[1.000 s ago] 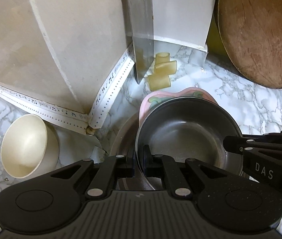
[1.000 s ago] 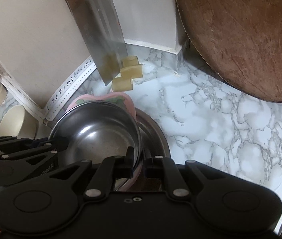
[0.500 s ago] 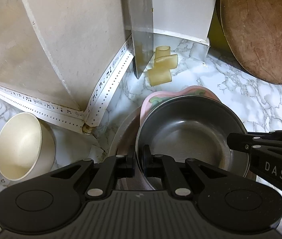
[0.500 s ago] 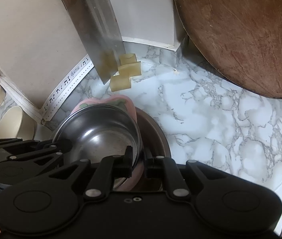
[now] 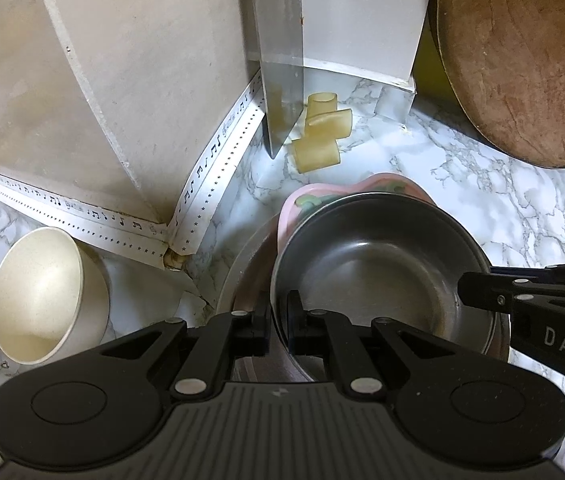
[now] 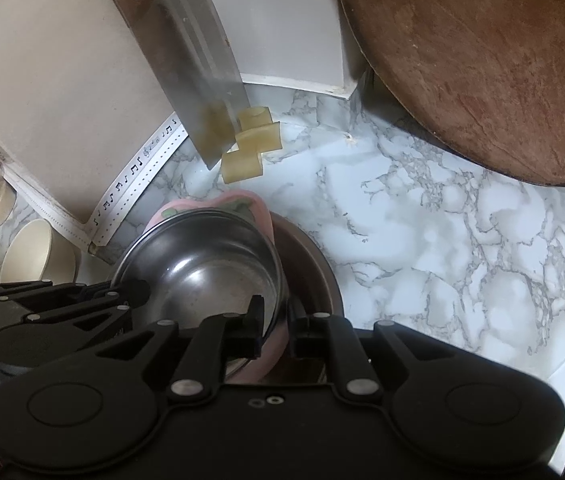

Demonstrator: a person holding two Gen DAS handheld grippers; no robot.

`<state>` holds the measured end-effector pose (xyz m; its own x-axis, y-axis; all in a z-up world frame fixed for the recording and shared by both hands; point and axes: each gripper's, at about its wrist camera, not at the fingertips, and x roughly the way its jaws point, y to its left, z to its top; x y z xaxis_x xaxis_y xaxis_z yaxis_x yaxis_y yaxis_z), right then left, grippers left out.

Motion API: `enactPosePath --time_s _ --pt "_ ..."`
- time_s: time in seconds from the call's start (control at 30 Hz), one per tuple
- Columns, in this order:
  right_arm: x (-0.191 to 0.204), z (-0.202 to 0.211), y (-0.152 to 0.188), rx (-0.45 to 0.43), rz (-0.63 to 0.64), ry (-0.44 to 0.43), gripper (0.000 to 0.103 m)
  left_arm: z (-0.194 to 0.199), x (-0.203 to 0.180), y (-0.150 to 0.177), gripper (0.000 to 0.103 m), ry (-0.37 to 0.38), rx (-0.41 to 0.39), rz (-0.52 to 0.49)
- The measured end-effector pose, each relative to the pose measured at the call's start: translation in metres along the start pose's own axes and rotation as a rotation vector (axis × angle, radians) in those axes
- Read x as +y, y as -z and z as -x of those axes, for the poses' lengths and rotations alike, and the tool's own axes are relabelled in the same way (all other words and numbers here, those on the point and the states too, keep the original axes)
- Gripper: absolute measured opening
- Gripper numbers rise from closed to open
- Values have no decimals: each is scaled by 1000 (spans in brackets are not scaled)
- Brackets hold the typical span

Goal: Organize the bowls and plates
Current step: 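Carry the pink pot to the dark frying pan and lower it inside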

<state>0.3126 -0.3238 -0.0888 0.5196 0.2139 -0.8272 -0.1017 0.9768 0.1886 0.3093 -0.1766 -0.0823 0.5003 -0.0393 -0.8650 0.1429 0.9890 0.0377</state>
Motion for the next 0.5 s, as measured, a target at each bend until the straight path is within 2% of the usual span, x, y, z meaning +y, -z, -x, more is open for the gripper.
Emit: enactPosePath --time_s 0.43,0.5 --pt "8 25 8 -32 11 -30 22 29 13 7 8 70 -43 25" --pt "11 31 10 -40 16 -38 30 39 17 10 8 81 -63 25"
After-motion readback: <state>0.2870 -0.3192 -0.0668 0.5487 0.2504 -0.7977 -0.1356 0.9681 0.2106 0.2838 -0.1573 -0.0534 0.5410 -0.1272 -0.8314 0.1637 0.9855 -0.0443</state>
